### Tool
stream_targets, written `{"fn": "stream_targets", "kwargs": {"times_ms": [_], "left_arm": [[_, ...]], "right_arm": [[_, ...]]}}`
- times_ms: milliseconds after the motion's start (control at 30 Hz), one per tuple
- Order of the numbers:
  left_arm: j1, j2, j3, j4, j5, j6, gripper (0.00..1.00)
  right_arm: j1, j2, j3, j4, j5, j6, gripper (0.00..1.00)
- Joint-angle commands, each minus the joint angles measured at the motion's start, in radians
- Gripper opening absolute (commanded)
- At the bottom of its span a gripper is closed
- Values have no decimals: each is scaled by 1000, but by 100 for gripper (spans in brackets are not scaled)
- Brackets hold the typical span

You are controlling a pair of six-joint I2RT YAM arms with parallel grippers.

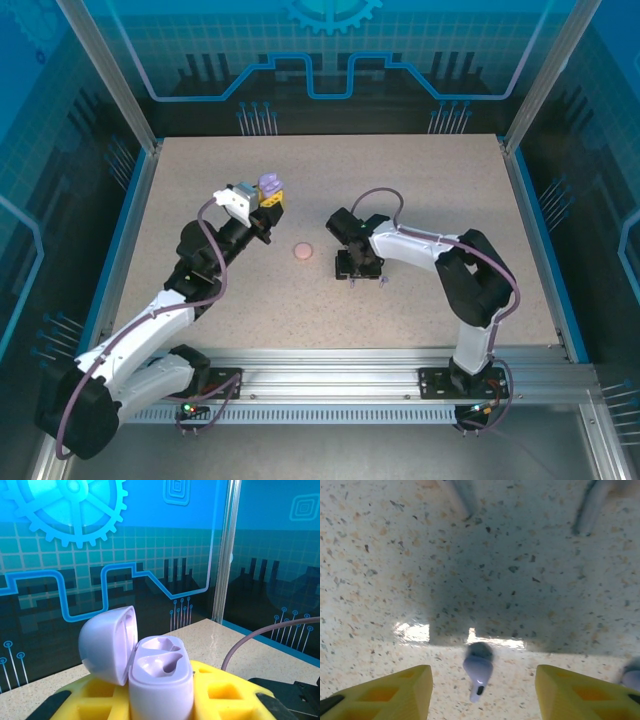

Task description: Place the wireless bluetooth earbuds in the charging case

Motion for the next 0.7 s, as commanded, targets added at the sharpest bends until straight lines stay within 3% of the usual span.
{"fn": "stream_targets", "kwargs": {"times_ms": [0, 667], "left_arm": [[-7, -22, 13, 51, -2, 26, 0], [-7, -38, 14, 39, 19, 36, 0]], "right_arm": [[23, 31, 43, -25, 33, 31, 52], [44, 98, 75, -51, 57, 62, 41]]}}
